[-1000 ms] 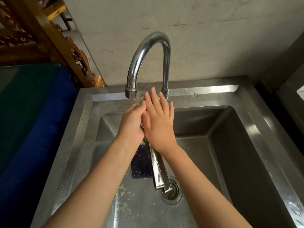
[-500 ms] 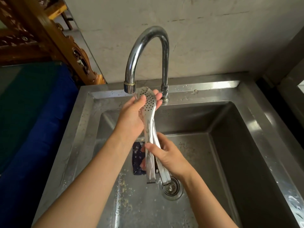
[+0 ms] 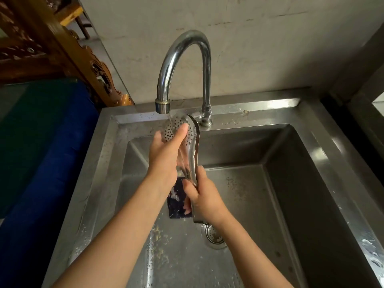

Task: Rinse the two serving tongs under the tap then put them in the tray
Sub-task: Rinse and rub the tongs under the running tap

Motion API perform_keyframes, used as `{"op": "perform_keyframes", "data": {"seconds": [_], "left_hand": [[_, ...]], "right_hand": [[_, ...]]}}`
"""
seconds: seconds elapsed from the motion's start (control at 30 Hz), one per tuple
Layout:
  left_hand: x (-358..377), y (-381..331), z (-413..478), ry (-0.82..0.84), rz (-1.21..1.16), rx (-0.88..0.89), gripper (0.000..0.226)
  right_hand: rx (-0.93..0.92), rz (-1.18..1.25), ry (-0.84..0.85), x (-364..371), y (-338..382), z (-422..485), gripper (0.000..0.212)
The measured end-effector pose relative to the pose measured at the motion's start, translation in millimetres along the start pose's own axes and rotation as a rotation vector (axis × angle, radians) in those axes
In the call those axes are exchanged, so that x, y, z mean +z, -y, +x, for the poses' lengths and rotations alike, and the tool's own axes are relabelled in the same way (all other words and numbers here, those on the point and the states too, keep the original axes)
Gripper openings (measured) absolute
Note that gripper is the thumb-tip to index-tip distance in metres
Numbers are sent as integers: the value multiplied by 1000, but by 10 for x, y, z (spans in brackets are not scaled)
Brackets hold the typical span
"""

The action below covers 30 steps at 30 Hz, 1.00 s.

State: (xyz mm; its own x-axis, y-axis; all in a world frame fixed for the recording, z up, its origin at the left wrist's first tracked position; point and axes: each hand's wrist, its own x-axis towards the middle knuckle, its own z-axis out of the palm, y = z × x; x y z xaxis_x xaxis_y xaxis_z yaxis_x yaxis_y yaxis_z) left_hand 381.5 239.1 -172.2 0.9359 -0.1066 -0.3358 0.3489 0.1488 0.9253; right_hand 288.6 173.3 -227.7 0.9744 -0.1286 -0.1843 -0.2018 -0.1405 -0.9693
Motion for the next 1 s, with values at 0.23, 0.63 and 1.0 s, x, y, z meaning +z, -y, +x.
{"op": "perform_keyframes", "data": {"seconds": [0.23, 0.63, 1.0], "left_hand": [[111, -13, 5, -153, 196, 238, 51], [-74, 24, 366, -58, -35, 125, 16], [-135, -18, 43, -121, 390, 457, 45]], "right_hand": [[12, -508, -218, 200, -20, 43, 27], [158, 587, 315, -173, -43, -109, 27], [-95, -203, -127, -6, -2, -4, 47]]}}
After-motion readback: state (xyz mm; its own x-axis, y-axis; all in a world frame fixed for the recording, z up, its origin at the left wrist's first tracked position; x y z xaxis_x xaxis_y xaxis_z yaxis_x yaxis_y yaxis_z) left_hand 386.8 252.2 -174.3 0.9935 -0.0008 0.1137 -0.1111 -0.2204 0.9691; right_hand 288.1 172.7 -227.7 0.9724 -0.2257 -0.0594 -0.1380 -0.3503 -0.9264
